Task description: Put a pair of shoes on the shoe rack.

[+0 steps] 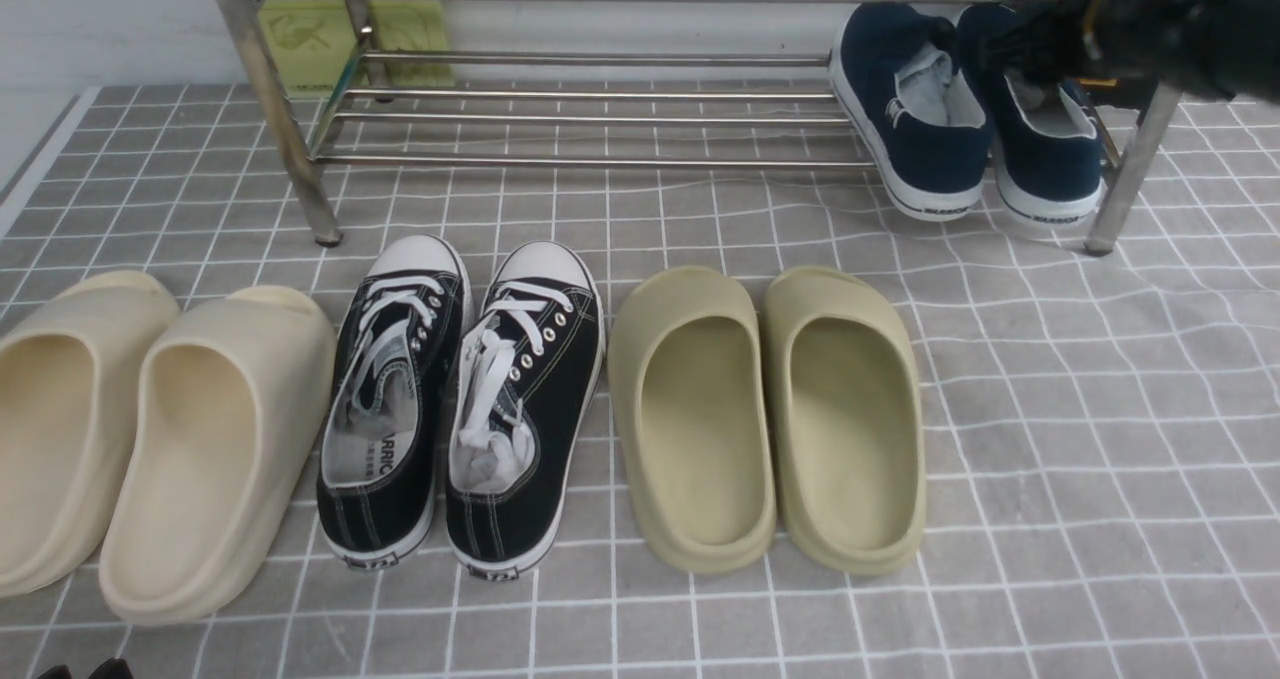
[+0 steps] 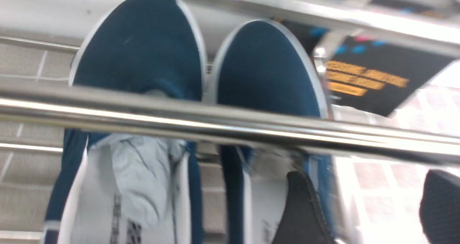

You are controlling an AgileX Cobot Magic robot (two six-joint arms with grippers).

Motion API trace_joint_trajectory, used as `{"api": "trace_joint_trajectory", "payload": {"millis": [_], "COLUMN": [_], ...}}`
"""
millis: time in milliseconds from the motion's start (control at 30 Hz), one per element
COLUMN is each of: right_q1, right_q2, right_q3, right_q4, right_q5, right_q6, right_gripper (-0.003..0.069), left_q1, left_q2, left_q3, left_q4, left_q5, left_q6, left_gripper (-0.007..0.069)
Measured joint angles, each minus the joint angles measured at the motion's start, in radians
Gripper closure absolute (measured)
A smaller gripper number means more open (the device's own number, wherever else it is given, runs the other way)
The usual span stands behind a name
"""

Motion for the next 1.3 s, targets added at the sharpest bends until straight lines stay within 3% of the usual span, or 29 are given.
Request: {"api": "trace_joint_trajectory", "payload": {"millis": [33,100,167,233,267,500,600,833,1000,1300], "right_q1": [0.002,0.029,0.053,0.062,0.072,0.078,0.079,0.079,0.079,0.079], "right_q2": [-0.006,-0.071,-0.143,-0.173,-0.224,-0.516,-0.664,-1.014,-1.375,-1.643], "right_q3": [0.0,-0.001,-0.001,-0.001,-0.001,0.056,0.167,0.596,1.067,1.474], "right_q4": [0.009,0.146,0.29,0.352,0.44,0.787,0.857,0.88,1.01,1.219], "right_q5": [0.017,0.125,0.261,0.318,0.4,0.51,0.481,0.339,0.061,-0.271], "right_q6": [-0.025,-0.186,-0.373,-0.444,-0.542,-0.71,-0.756,-0.789,-0.791,-0.791], "right_gripper": [0.0211,0.0238,0.0294,0.0325,0.0381,0.0644,0.0662,0.0662,0.0661,0.0659], "left_q1": [0.0,0.0,0.0,0.0,0.0,0.0,0.0,0.0,0.0,0.0], "left_q2": [0.0,0.0,0.0,0.0,0.0,0.0,0.0,0.0,0.0,0.0], "left_q3": [0.0,0.0,0.0,0.0,0.0,0.0,0.0,0.0,0.0,0.0], "left_q4": [0.0,0.0,0.0,0.0,0.0,0.0,0.0,0.0,0.0,0.0], "left_q5": [0.0,0.0,0.0,0.0,0.0,0.0,0.0,0.0,0.0,0.0], "left_q6": [0.0,0.0,0.0,0.0,0.0,0.0,0.0,0.0,0.0,0.0], "left_gripper": [0.0386,0.0386,0.0386,0.0386,0.0386,0.0386,0.0386,0.0386,0.0386,0.0386]}}
